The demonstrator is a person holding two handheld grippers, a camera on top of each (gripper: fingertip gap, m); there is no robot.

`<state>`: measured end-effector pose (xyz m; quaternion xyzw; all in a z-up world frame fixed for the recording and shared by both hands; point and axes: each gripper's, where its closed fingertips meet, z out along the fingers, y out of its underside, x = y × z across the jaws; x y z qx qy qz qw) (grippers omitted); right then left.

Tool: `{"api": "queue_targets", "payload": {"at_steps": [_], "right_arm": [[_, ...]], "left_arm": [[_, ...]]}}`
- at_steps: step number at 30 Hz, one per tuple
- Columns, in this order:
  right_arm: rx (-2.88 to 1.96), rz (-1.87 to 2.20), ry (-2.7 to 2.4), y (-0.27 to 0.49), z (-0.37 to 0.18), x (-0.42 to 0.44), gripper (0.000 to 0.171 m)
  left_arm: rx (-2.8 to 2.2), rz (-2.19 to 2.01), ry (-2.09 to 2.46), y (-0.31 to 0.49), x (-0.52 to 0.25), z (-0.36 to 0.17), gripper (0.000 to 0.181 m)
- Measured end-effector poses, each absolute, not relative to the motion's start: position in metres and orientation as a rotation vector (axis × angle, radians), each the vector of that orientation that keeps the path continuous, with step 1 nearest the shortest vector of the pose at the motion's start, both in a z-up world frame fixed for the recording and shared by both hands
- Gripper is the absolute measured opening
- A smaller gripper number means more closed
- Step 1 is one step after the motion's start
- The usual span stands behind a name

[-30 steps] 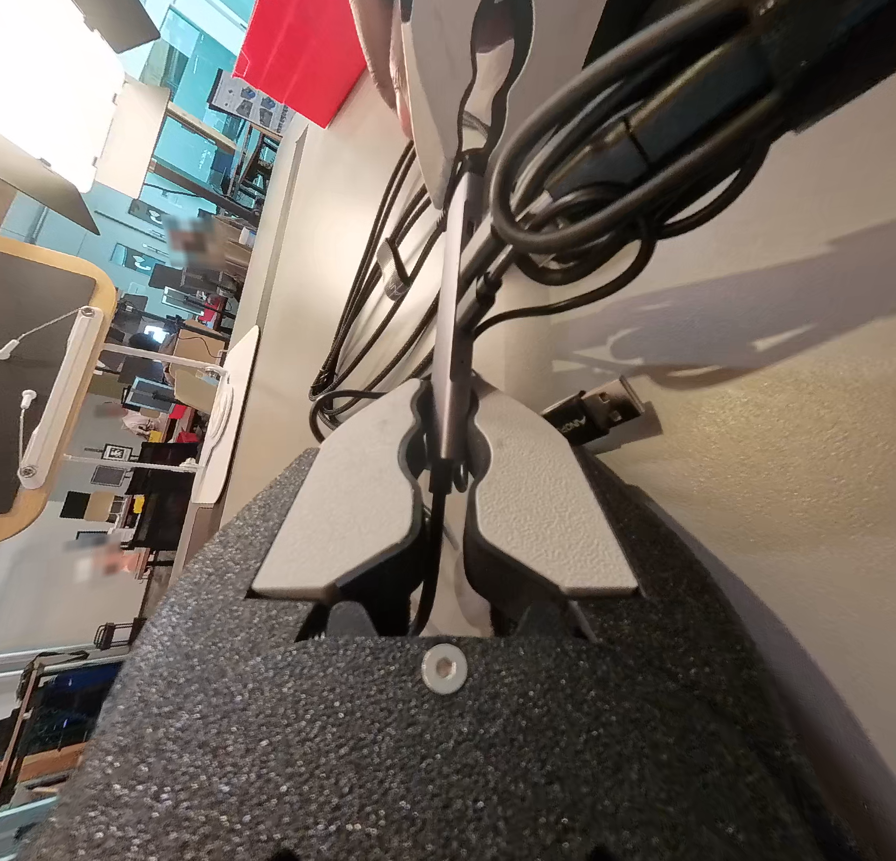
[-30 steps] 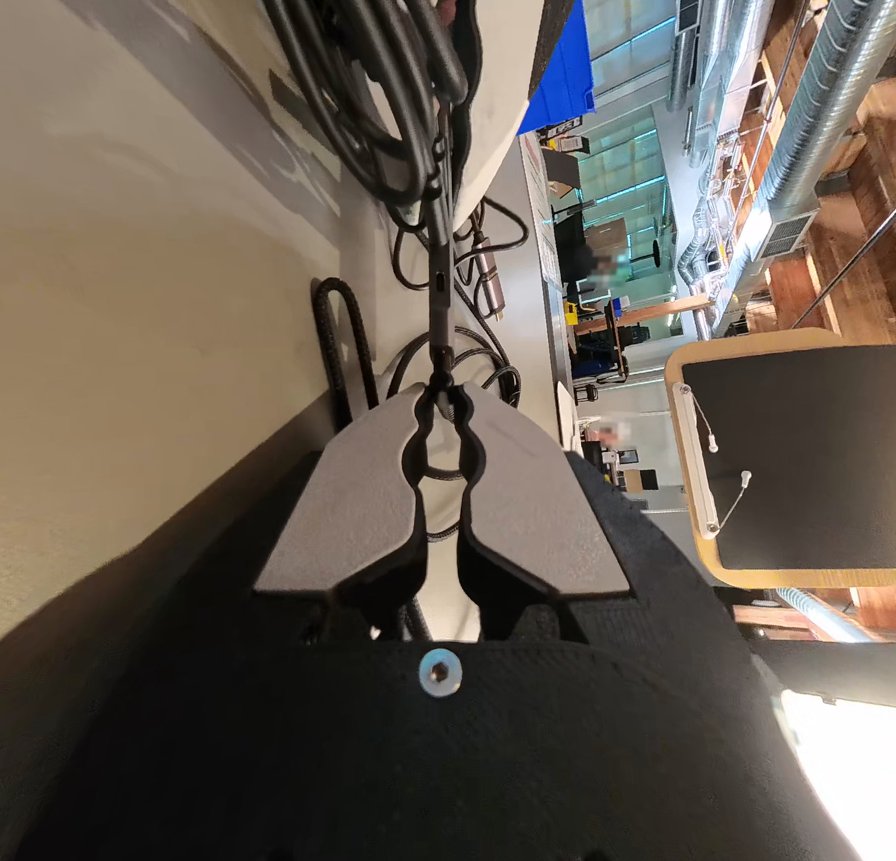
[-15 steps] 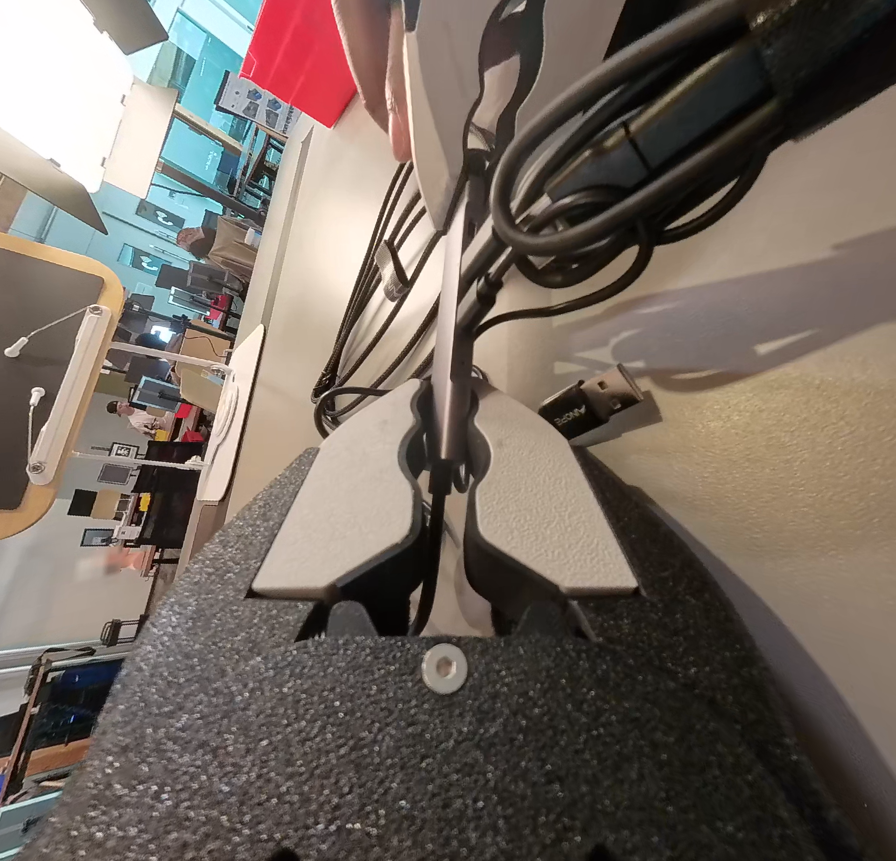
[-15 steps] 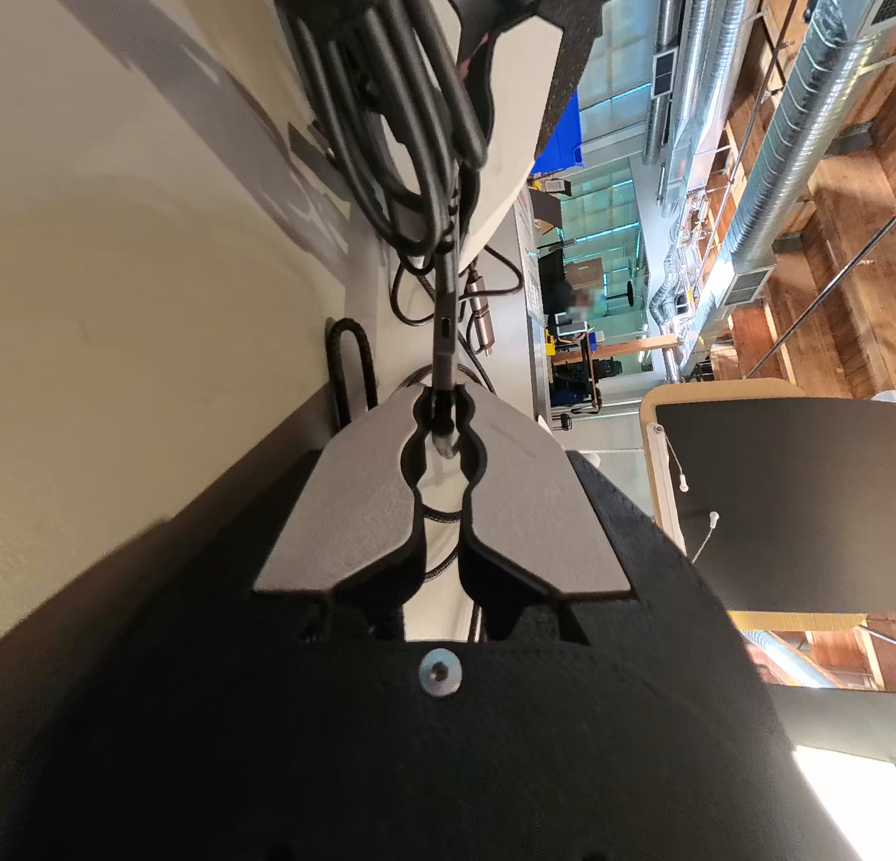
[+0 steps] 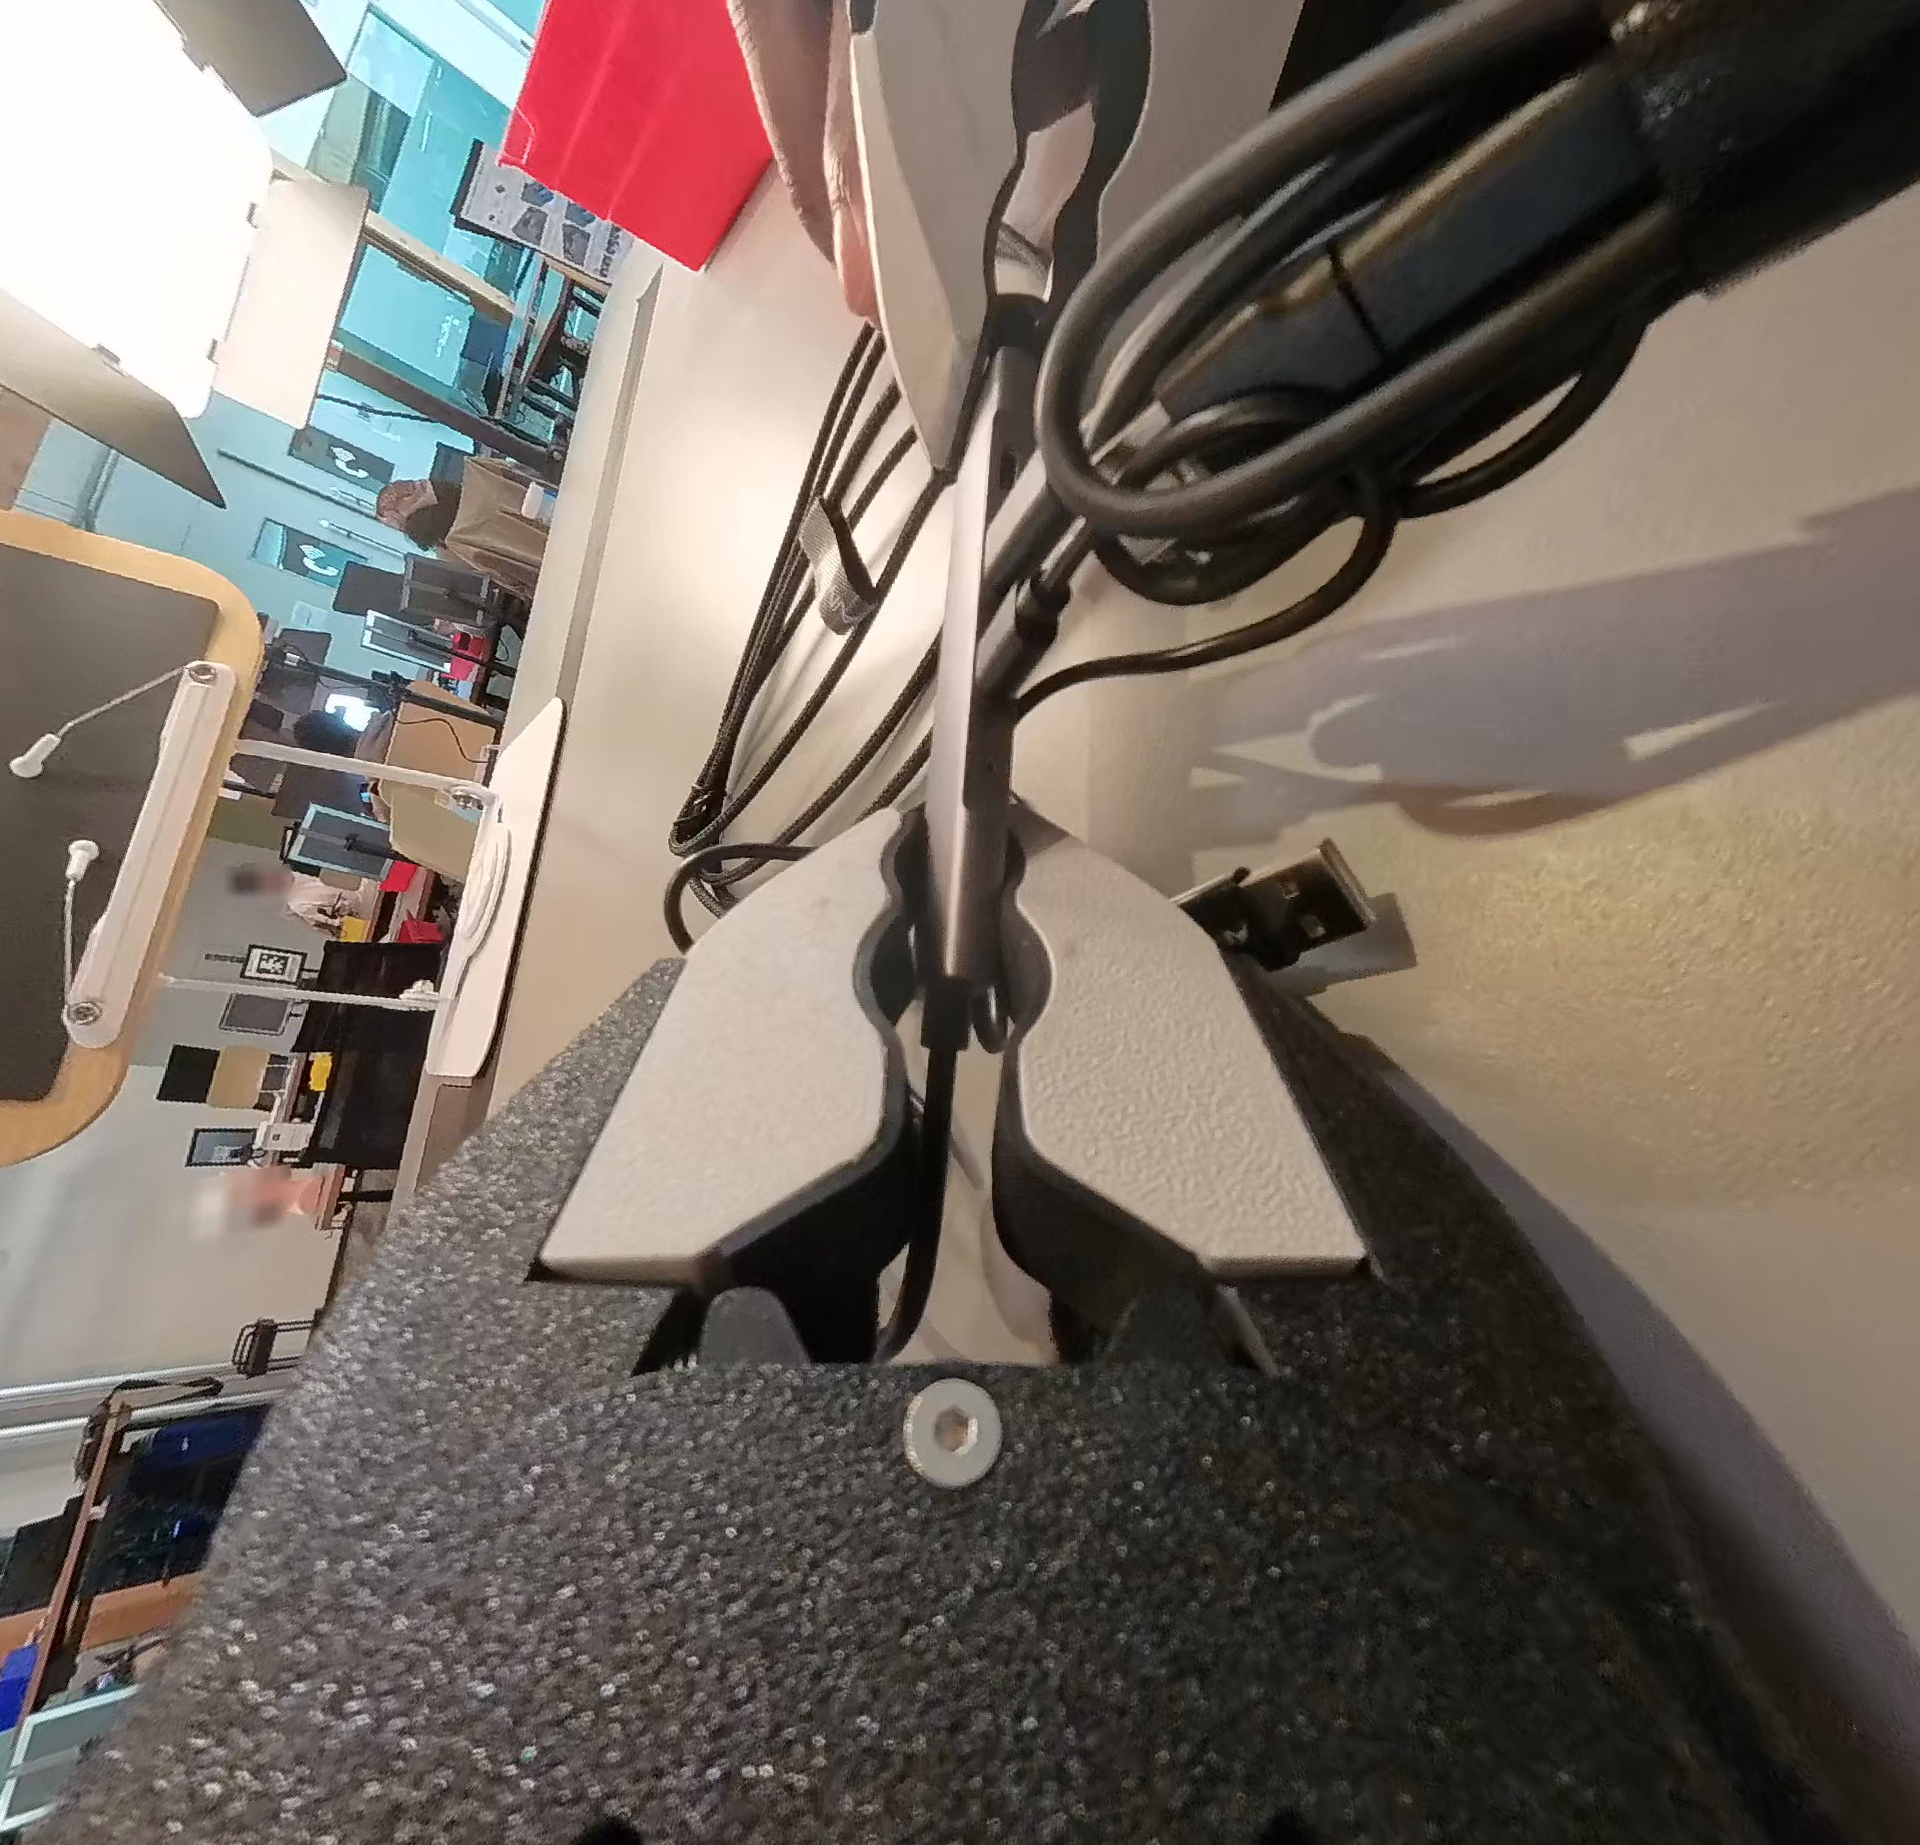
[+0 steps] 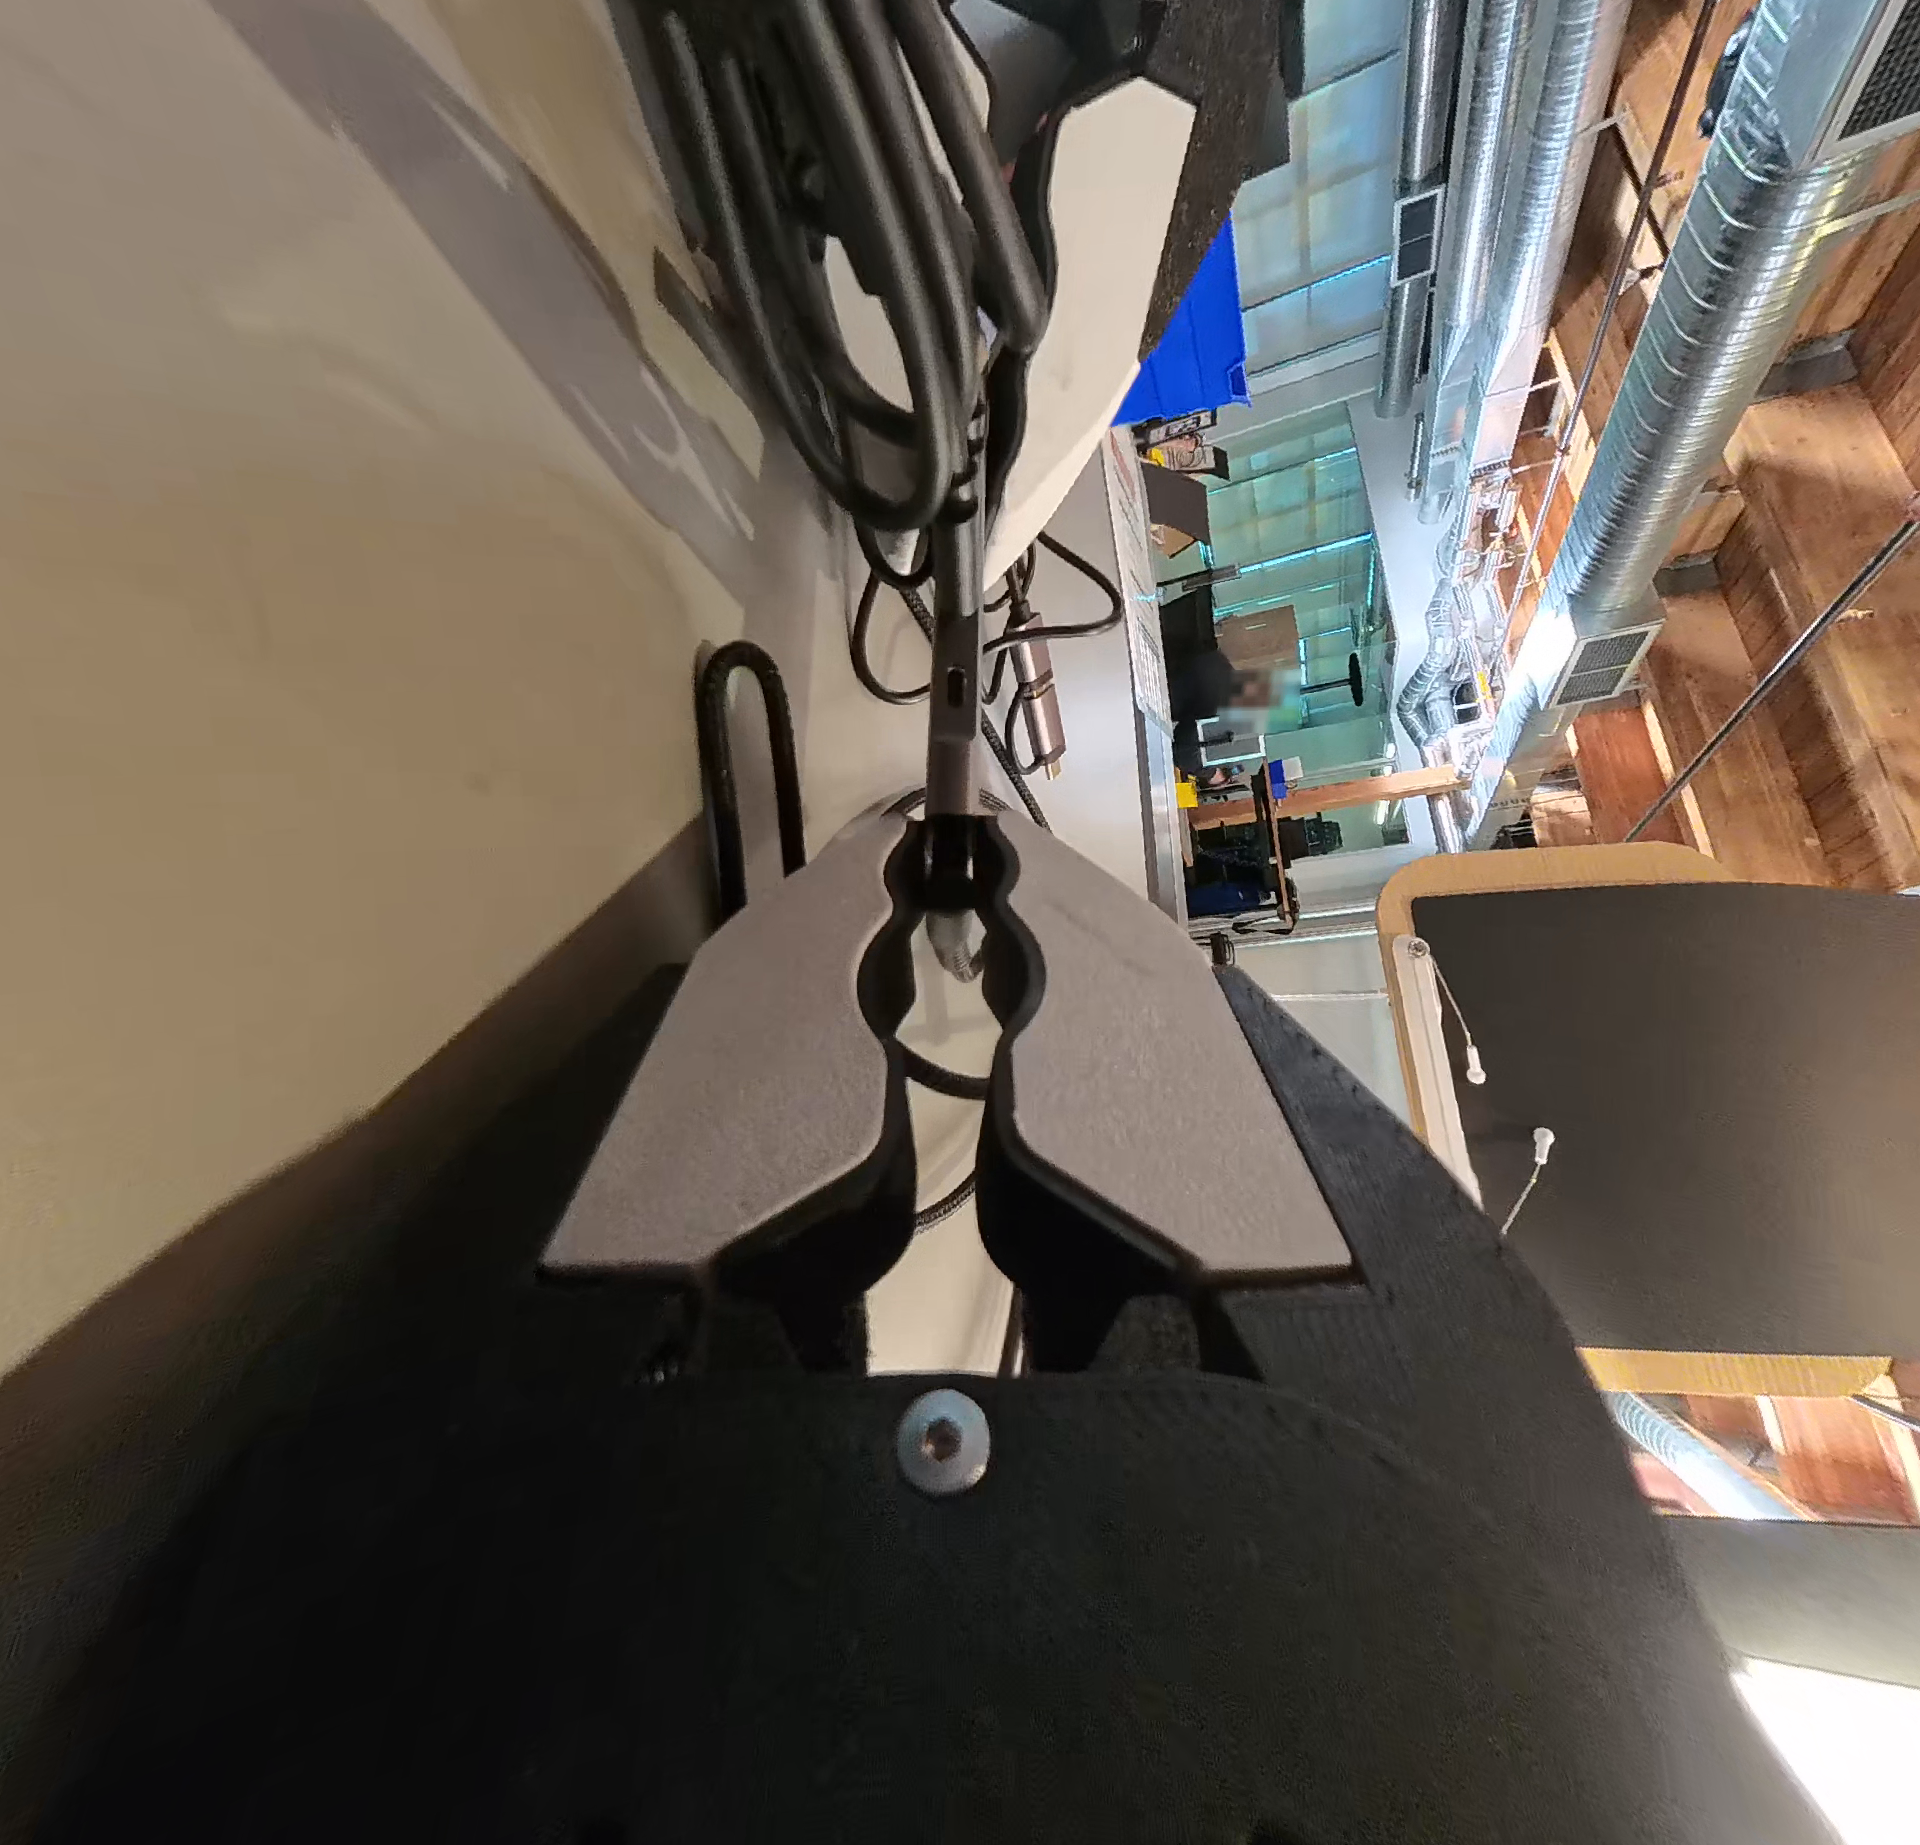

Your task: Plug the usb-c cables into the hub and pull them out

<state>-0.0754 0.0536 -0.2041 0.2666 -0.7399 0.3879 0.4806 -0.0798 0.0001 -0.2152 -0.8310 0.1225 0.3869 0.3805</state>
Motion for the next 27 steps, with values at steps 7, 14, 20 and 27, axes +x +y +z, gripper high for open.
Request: {"api": "queue_targets", "payload": {"at_steps": [7,14,20,27], "right_arm": [[0.627,0.997,-1.822,0.056,-0.204,-0.077,0.009],[0.586,1.06,-1.878,0.059,-0.204,-0.078,0.01],[0.581,1.077,-1.921,0.063,-0.207,-0.075,0.01],[0.577,1.089,-1.961,0.067,-0.209,-0.074,0.01]], "left_arm": [[-2.121,1.004,0.322,0.002,-0.079,-0.215,0.012],[-2.134,1.004,0.302,0.001,-0.08,-0.216,0.011],[-2.16,0.982,0.31,0.002,-0.077,-0.219,0.01],[-2.166,0.981,0.332,0.004,-0.075,-0.221,0.009]]}}
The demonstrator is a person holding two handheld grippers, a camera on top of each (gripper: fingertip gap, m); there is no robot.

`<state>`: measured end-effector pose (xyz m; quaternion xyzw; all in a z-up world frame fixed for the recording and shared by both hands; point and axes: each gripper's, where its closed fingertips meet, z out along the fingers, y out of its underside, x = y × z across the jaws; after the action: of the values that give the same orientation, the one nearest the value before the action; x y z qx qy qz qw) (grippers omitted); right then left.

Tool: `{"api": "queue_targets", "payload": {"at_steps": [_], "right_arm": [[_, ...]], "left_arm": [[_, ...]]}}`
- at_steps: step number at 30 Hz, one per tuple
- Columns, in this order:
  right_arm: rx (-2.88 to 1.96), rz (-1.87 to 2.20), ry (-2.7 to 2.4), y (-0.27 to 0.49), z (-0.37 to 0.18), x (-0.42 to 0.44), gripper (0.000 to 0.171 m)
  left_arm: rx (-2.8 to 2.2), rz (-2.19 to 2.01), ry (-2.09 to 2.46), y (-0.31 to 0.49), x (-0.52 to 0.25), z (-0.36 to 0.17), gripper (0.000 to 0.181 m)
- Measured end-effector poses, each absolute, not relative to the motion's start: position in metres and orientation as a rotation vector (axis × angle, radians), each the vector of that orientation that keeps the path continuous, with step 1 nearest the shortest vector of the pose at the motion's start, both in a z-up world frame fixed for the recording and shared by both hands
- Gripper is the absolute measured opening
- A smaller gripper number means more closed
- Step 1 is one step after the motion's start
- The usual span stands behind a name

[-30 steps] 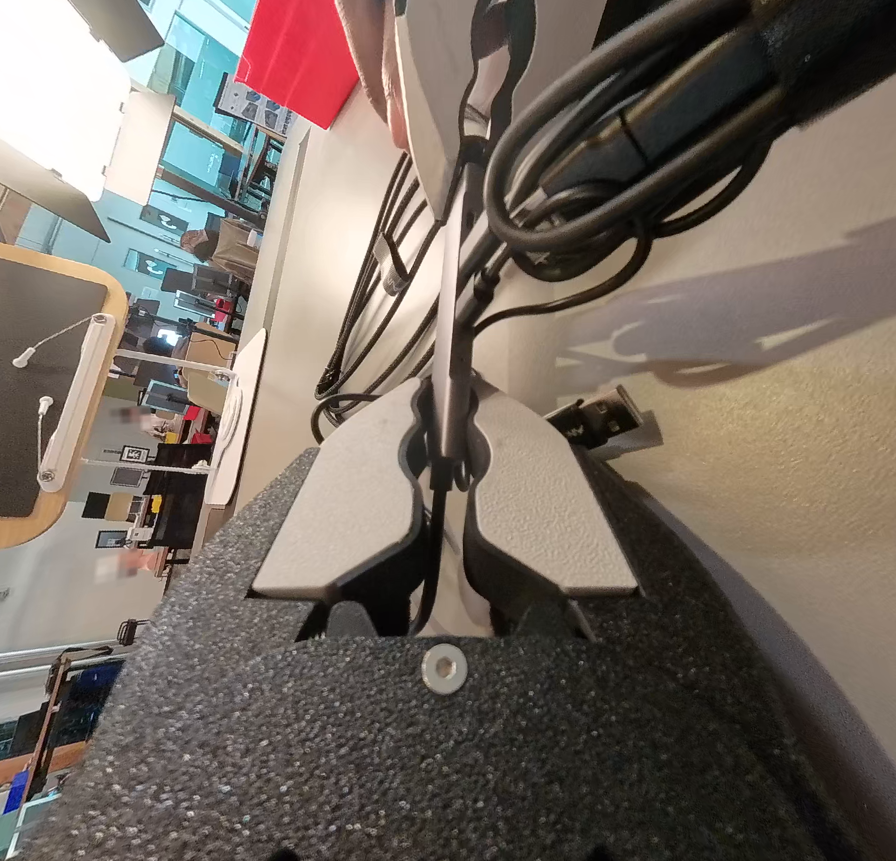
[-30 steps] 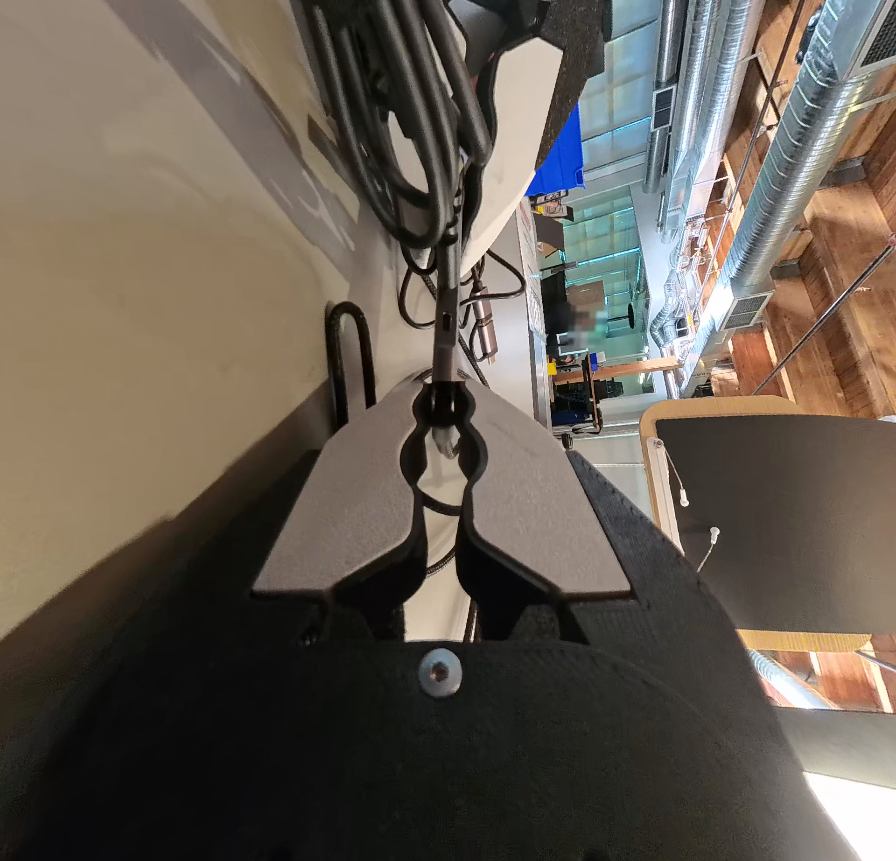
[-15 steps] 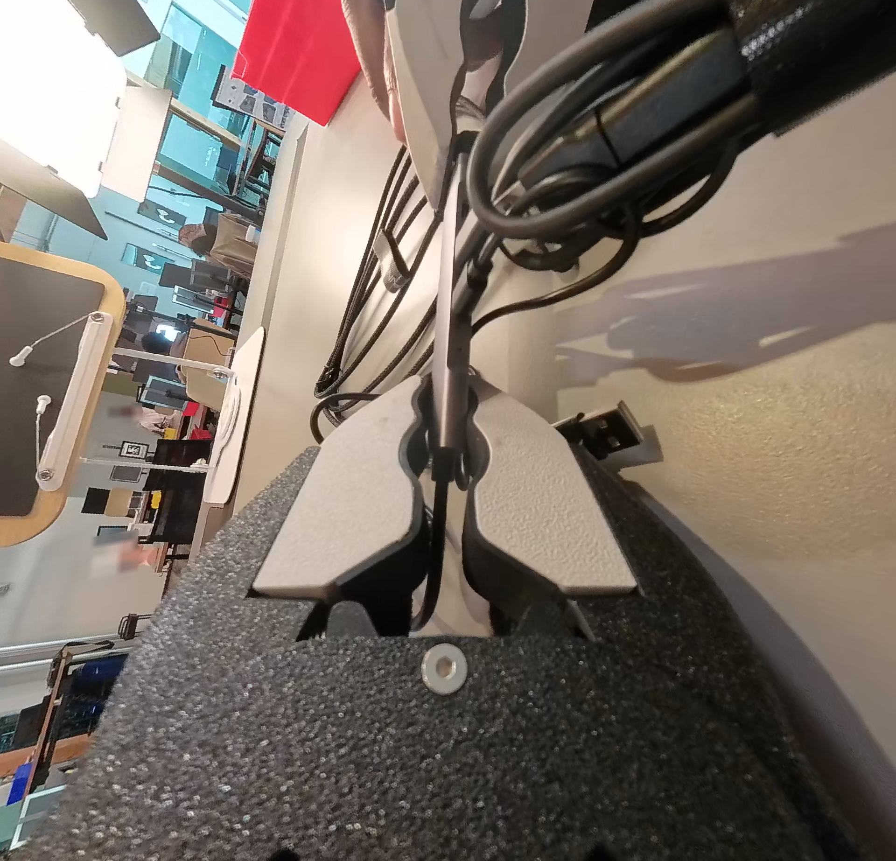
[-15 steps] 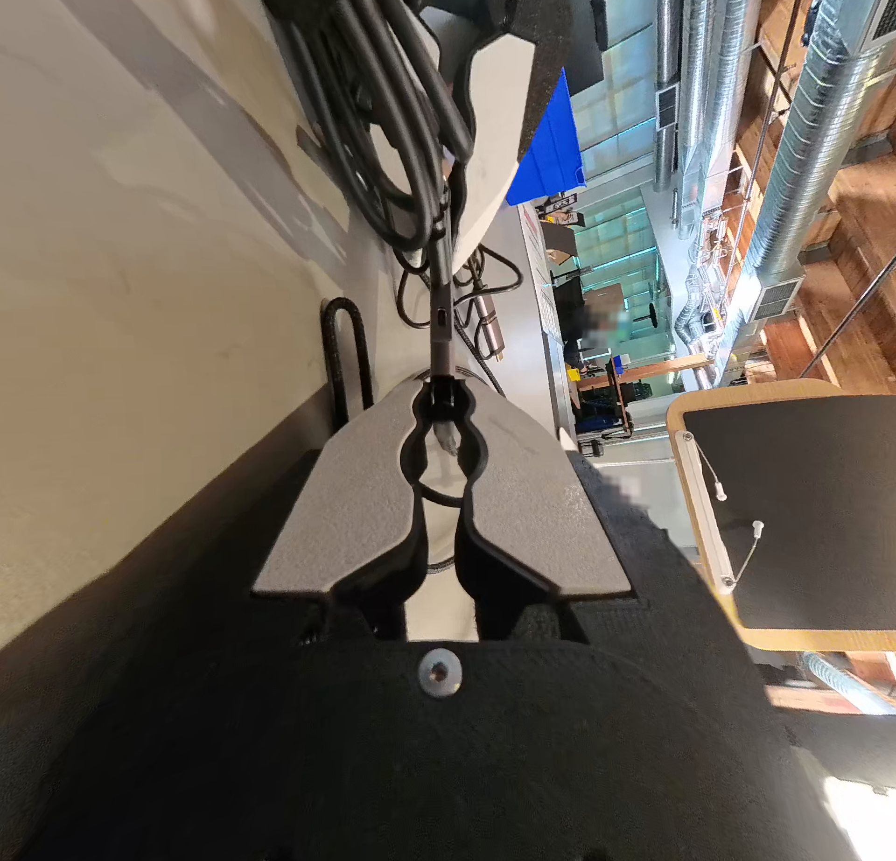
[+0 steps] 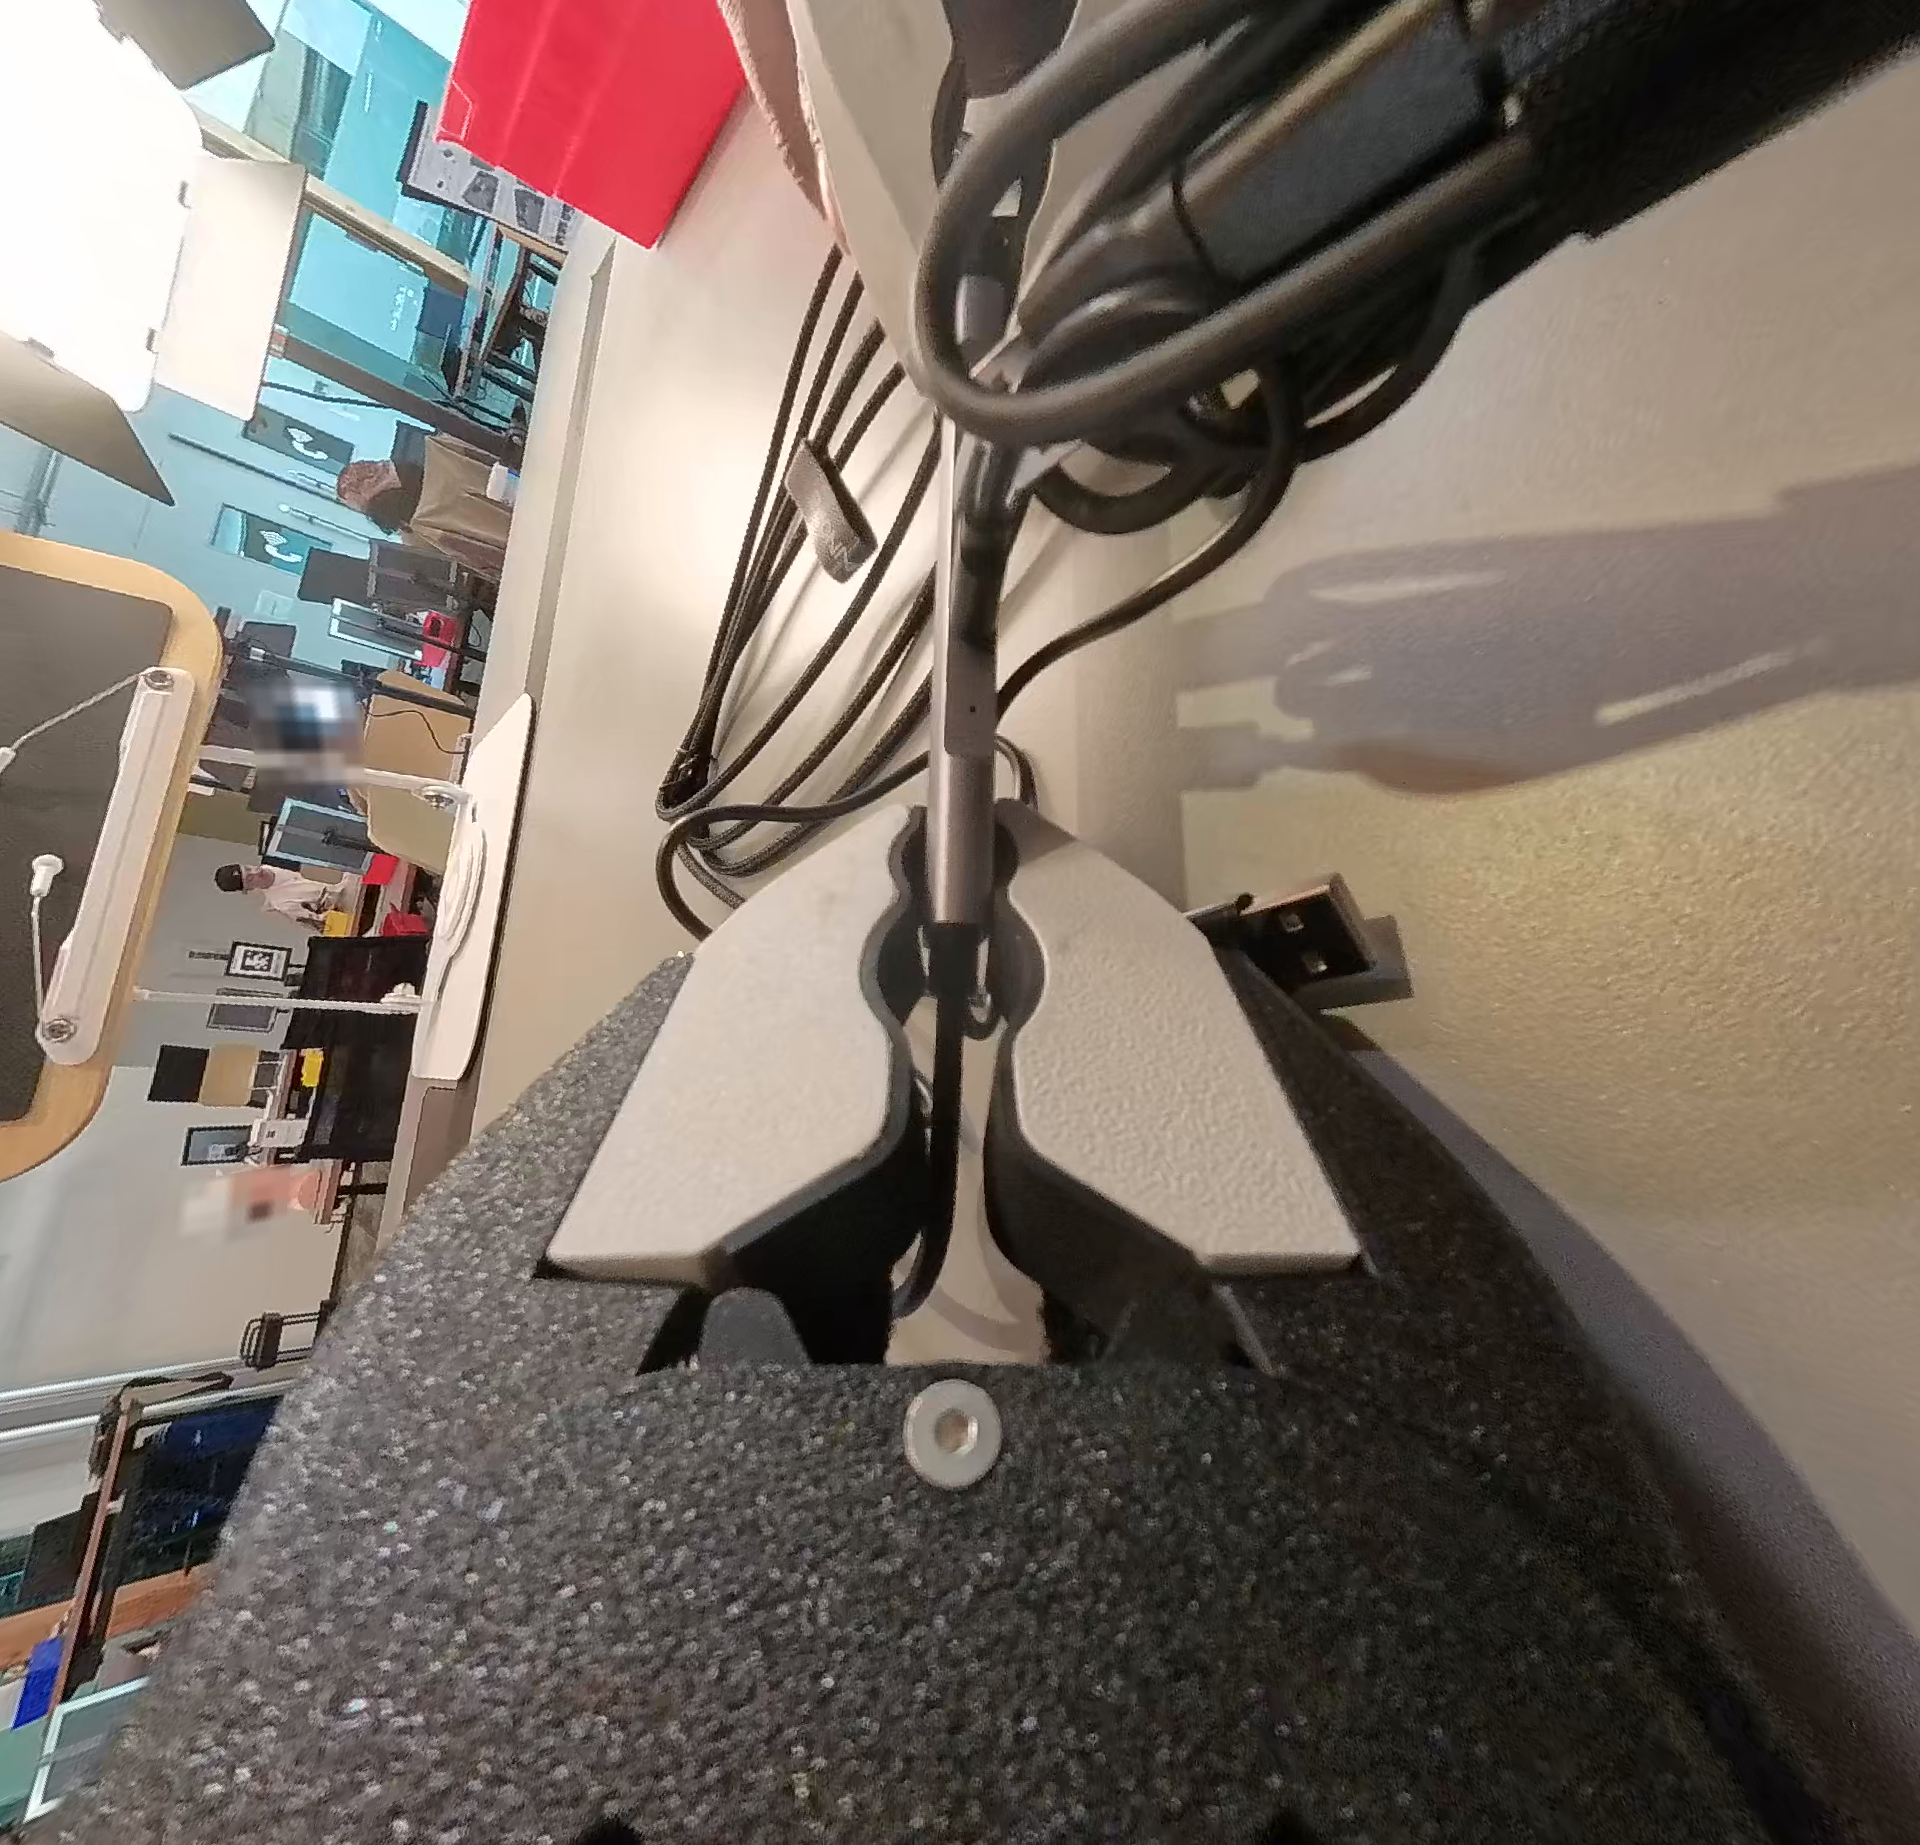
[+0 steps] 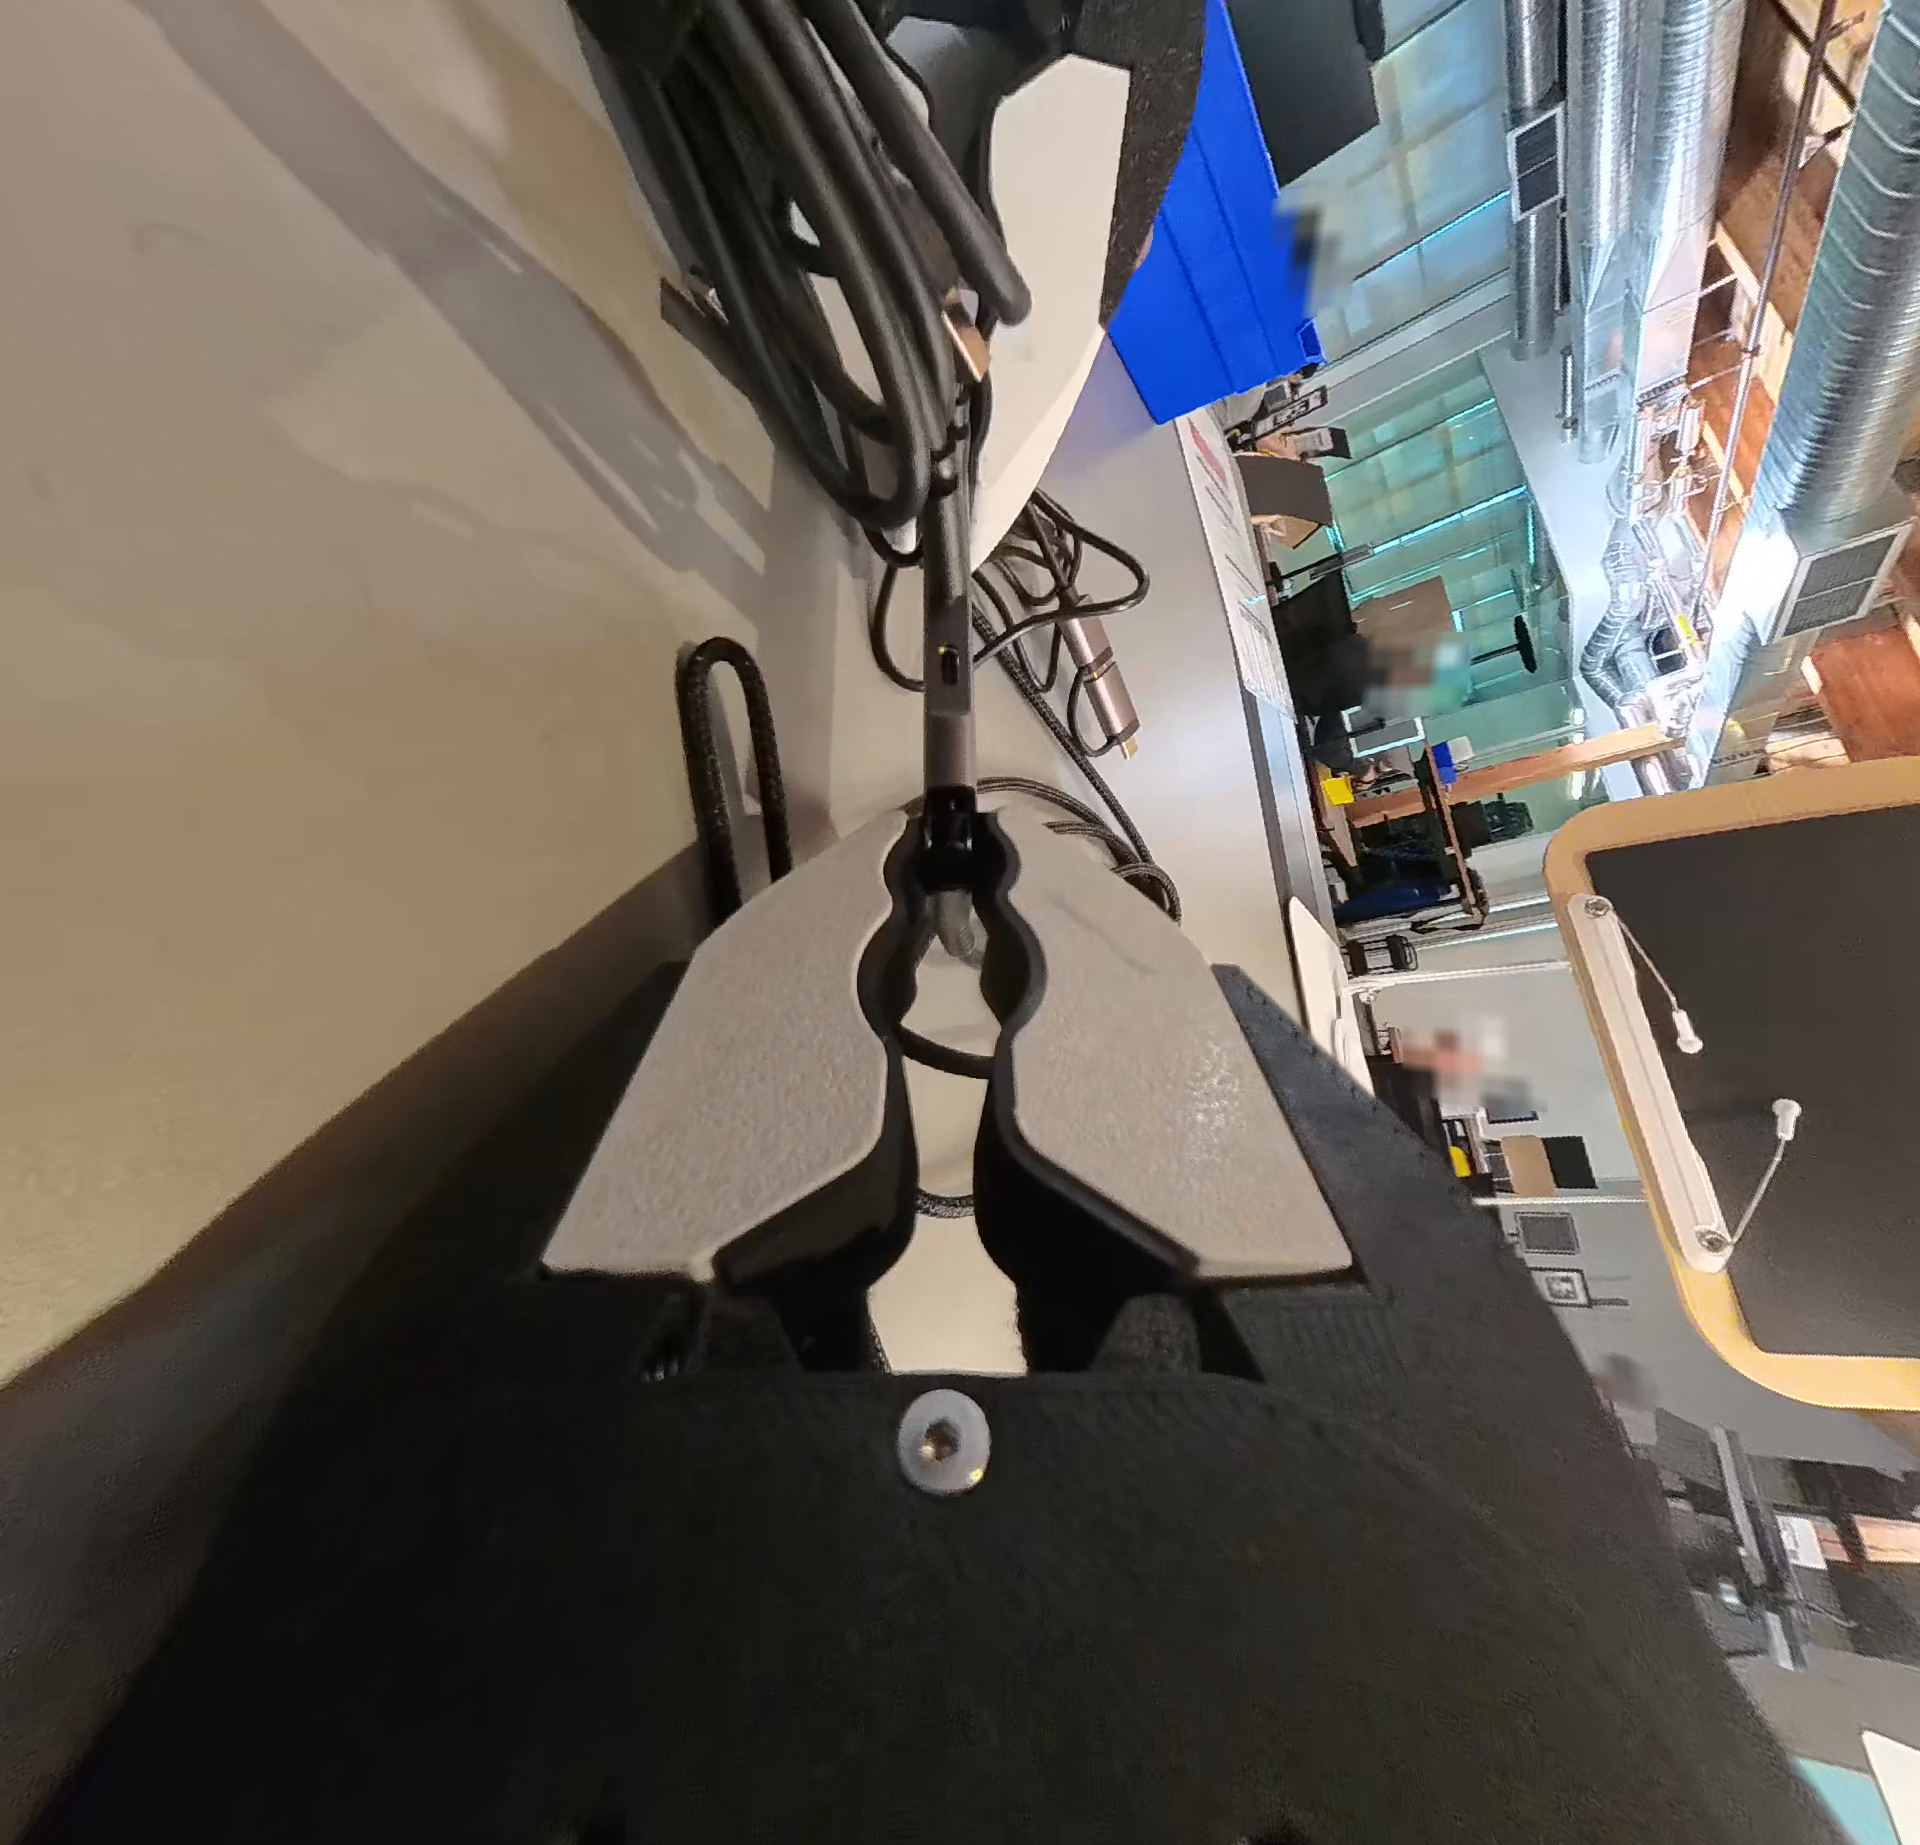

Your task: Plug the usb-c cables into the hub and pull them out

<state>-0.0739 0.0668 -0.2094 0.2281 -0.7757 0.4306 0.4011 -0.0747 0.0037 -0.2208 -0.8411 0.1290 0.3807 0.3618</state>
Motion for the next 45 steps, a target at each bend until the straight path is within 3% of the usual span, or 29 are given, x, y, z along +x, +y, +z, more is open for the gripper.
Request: {"api": "queue_targets", "payload": {"at_steps": [17,26,34,45], "right_arm": [[0.499,1.075,-2.07,0.079,-0.211,-0.06,0.009],[0.427,0.745,-2.015,0.071,-0.219,-0.078,0.008],[0.379,0.641,-2.037,0.065,-0.221,-0.091,0.014],[0.362,0.527,-2.046,0.059,-0.225,-0.098,0.008]], "left_arm": [[-2.153,0.967,0.374,0.009,-0.067,-0.222,0.01],[-2.153,1.041,0.366,0.002,-0.072,-0.219,0.009],[-2.149,1.058,0.377,0.001,-0.072,-0.218,0.01],[-2.108,1.141,0.437,0.009,-0.072,-0.215,0.014]]}}
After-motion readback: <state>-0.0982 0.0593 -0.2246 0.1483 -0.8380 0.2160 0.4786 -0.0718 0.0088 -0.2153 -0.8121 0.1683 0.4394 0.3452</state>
